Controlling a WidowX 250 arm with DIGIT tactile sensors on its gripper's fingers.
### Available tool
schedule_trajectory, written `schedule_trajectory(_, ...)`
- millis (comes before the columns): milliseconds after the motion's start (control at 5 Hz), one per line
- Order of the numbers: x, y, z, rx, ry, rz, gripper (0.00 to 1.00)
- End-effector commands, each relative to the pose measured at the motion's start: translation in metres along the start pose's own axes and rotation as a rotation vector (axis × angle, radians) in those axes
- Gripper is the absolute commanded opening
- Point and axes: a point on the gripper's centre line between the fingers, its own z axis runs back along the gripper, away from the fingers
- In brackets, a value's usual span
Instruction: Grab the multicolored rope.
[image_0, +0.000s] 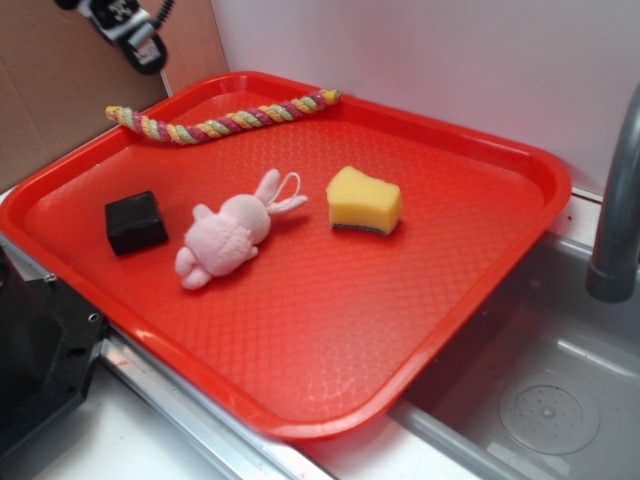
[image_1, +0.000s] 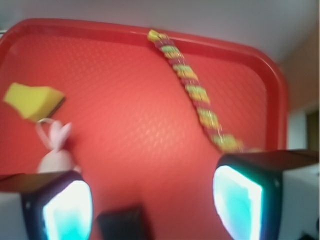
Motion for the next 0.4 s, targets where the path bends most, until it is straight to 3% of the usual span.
schedule_trajectory(0, 0.046, 0.035, -0.038, 0.048, -0.048, -0.085, 1.0)
schedule_trajectory(200, 0.048, 0.044, -0.064, 0.039, -0.001, -0.094, 1.0)
